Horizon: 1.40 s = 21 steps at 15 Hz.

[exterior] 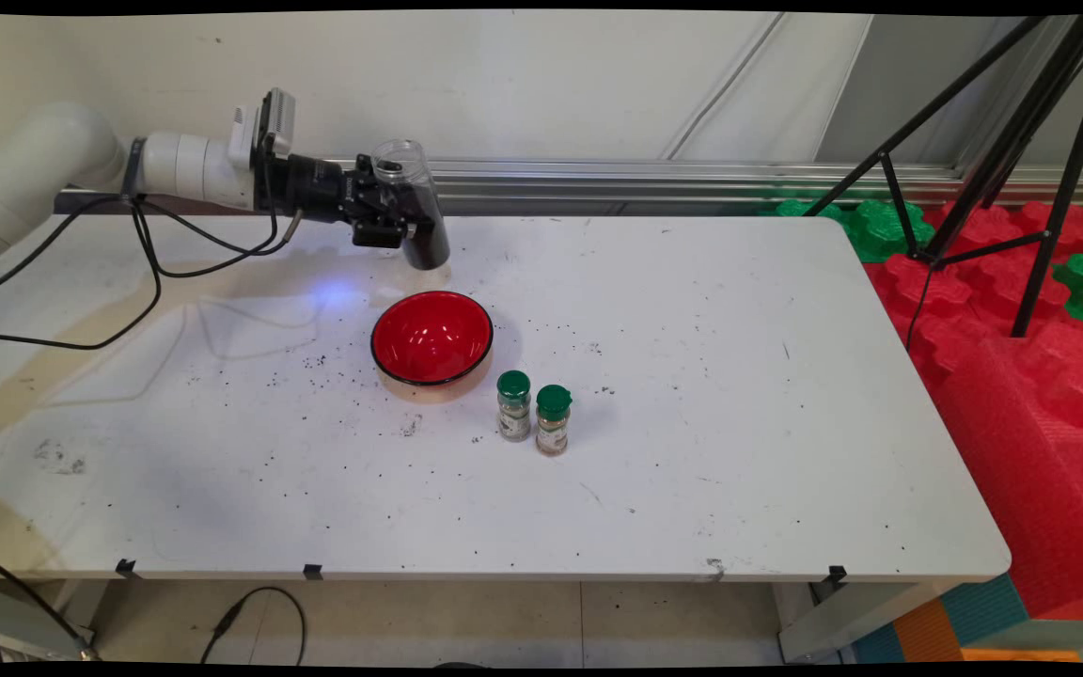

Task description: Pour the black seasoning powder in the red bowl

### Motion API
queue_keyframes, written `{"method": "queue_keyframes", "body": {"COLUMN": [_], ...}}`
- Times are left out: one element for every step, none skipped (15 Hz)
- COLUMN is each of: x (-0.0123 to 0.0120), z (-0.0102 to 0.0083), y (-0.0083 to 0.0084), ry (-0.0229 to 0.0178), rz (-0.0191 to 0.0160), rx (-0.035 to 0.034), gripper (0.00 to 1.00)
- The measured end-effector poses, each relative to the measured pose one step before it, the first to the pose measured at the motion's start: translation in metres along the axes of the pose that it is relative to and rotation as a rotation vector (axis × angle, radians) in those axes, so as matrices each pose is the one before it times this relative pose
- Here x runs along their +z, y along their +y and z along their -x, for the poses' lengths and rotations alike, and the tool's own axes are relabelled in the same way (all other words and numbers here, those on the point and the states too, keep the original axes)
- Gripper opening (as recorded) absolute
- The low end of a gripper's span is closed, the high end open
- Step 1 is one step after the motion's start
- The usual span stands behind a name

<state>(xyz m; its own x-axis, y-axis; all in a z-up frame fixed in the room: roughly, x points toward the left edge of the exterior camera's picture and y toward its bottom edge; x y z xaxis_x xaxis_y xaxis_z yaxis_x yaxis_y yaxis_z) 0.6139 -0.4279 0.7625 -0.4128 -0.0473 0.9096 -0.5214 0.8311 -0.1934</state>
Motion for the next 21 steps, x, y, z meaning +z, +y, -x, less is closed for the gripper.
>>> {"method": "queue_keyframes", "body": {"x": [0.00026,0.00055,0.00075,0.00066,0.00086,0.00100,0.00071,0.00081,0.00070,0.00066,0.00044,0.00064,0.00067,0.00062,0.00060,0.00027,0.00036,0.00012,0.00013,0.00012,0.00014], "z": [-0.00124,-0.00117,-0.00098,-0.00075,-0.00060,-0.00022,-0.00009,-0.00009,-0.00008,-0.00025,-0.00017,-0.00031,-0.00031,-0.00040,-0.00036,-0.00014,-0.00024,-0.00026,-0.00025,-0.00016,-0.00031], "y": [0.00098,0.00117,0.00113,0.00109,0.00125,0.00130,0.00114,0.00136,0.00139,0.00112,0.00077,0.00111,0.00122,0.00129,0.00101,0.00076,0.00114,0.00072,0.00125,0.00081,0.00121], "ry": [-0.00031,-0.00190,-0.00238,-0.00152,-0.00261,-0.00440,-0.00420,-0.00498,-0.00486,-0.00387,-0.00270,-0.00364,-0.00461,-0.00468,-0.00391,-0.00273,-0.00357,-0.00209,-0.00349,-0.00202,-0.00248], "rz": [-0.00246,-0.00200,-0.00147,-0.00104,-0.00141,-0.00145,-0.00136,-0.00068,-0.00085,-0.00081,-0.00090,-0.00097,-0.00187,-0.00170,-0.00204,-0.00145,-0.00302,-0.00215,-0.00255,-0.00212,-0.00347], "rx": [0.01490,0.01805,0.01708,0.01502,0.01611,0.01754,0.01474,0.01867,0.02023,0.01960,0.01462,0.02148,0.02635,0.02749,0.02440,0.01622,0.02415,0.01623,0.02382,0.01587,0.02360], "gripper": [0.00,0.00,0.00,0.00,0.00,0.00,0.00,0.00,0.00,0.00,0.00,0.00,0.00,0.00,0.00,0.00,0.00,0.00,0.00,0.00,0.00]}}
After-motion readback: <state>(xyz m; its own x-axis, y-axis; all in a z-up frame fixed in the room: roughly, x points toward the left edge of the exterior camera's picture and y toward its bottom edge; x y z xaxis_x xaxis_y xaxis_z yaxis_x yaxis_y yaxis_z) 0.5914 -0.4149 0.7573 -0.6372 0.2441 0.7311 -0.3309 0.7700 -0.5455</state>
